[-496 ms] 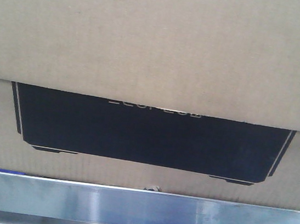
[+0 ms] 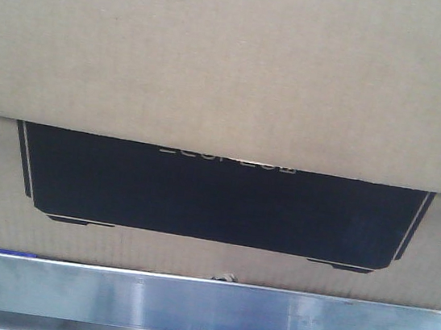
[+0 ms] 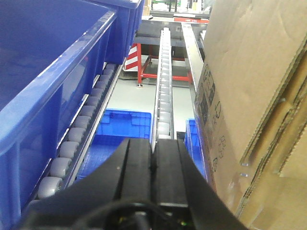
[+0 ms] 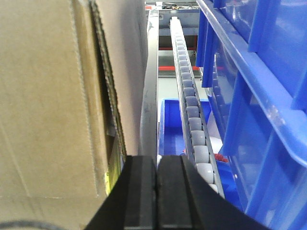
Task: Grab box from left shelf to table start
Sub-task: 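Clamp the brown cardboard box's side walls with both grippers on the shelf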
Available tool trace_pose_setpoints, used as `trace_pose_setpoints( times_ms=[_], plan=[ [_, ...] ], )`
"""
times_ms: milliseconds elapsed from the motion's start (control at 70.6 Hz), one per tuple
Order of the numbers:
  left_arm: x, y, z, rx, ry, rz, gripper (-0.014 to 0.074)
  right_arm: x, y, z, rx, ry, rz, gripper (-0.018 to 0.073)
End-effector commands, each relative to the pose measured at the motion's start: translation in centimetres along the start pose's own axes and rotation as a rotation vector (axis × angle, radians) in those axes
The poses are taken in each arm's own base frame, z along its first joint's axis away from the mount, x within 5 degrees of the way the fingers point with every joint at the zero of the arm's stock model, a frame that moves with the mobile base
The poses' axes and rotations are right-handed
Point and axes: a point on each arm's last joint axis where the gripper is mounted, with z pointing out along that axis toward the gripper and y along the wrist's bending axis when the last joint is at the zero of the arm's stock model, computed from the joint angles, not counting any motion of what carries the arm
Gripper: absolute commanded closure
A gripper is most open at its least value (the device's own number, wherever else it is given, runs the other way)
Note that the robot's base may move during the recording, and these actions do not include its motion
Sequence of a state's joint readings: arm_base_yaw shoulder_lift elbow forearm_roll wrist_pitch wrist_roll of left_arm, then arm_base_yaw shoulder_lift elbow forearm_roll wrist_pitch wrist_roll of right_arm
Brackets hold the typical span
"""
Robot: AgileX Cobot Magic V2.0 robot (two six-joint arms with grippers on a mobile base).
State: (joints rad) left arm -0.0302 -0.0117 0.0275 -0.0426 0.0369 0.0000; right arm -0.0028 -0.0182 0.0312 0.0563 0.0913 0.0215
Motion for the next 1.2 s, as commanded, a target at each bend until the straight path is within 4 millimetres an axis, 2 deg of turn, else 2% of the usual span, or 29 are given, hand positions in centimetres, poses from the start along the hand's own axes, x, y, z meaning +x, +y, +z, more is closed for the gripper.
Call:
trace_pose_setpoints(
  times_ms=[0, 127, 241, 368, 510, 609, 708, 793, 892, 949, 1190],
  plan=[
    [-1.0, 0.0, -0.1, -0.003, -0.121, -0.007, 0.0699, -1.5, 0.1, -0.2, -0.003, -0.117, -0.014, 0.0502],
    [-1.6, 0.0, -0.2, -0.004, -0.19, -0.022, 0.0699, -1.5, 0.1, -0.2, -0.003, -0.117, -0.014, 0.0502],
    [-2.8, 0.3, -0.5, -0.013, -0.289, -0.126, 0.0699, -1.5, 0.1, -0.2, -0.003, -0.117, -0.014, 0.0502],
    [-5.8, 0.0, -1.1, 0.001, -0.342, -0.112, 0.0699, -1.5, 0.1, -0.2, -0.003, -0.117, -0.014, 0.0502],
    [-10.4, -0.4, -2.0, 0.008, -0.311, 0.006, 0.0697, -1.5, 0.1, -0.2, -0.003, -0.117, -0.014, 0.0502],
    [-13.4, -0.6, -2.5, 0.007, -0.29, 0.021, 0.0681, -1.5, 0.1, -0.2, -0.003, -0.117, -0.014, 0.0502],
    [-15.9, -0.7, -2.5, 0.008, -0.272, 0.022, 0.0568, -1.5, 0.1, -0.2, -0.003, -0.117, -0.014, 0.0502],
    [-17.6, -0.8, -2.2, 0.008, -0.234, 0.022, 0.0375, -1.5, 0.1, -0.2, -0.003, -0.117, -0.014, 0.0502],
    [-18.7, -0.9, -1.2, 0.01, -0.142, 0.015, 0.0202, -1.5, 0.1, -0.2, -0.003, -0.117, -0.014, 0.0502],
    [-19.2, -0.9, -0.5, 0.016, -0.084, 0.0, 0.0173, -1.5, 0.1, -0.2, -0.003, -0.117, -0.014, 0.0502],
    [-21.6, -2.3, 3.8, 0.147, 0.153, -0.094, 0.0174, -1.5, 0.1, -0.2, -0.003, -0.117, -0.014, 0.0502]
  ],
)
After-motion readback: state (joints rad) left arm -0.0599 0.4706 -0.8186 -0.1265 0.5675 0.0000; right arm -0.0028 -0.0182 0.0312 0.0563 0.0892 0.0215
